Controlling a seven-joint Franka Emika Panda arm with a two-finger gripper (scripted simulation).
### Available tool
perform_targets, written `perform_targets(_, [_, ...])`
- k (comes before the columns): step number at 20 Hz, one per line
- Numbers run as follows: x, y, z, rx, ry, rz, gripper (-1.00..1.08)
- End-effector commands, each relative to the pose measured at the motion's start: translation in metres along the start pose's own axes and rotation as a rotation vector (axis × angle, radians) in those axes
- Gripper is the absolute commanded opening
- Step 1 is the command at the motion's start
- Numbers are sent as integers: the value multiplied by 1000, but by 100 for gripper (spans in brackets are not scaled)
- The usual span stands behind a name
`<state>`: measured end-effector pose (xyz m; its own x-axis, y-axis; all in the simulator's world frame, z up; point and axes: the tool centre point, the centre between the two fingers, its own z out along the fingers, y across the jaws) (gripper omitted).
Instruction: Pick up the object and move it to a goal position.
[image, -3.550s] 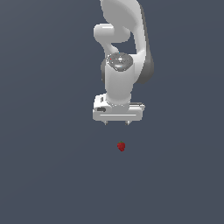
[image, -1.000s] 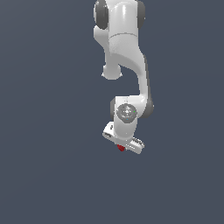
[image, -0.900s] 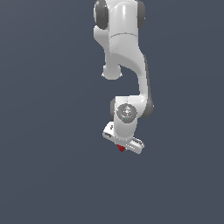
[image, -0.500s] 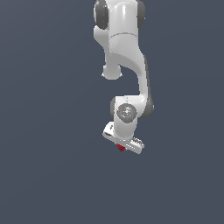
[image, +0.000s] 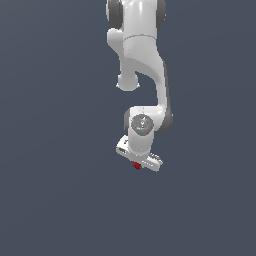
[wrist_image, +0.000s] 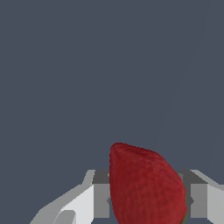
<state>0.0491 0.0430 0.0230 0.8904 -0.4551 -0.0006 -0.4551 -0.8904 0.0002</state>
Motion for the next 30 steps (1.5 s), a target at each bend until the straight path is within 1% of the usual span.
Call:
perform_targets(1, [-6,7,-1,0,1,0,-100])
perform_targets(6, [-22,26,-2,0,1,0,-100])
perform_targets(20, [-81,94,-5,0,1,0,-100])
perform_targets(25, [-96,110,-5,0,1,0,-100])
perform_targets(30, [-103,120,-6,0,1,0,-100])
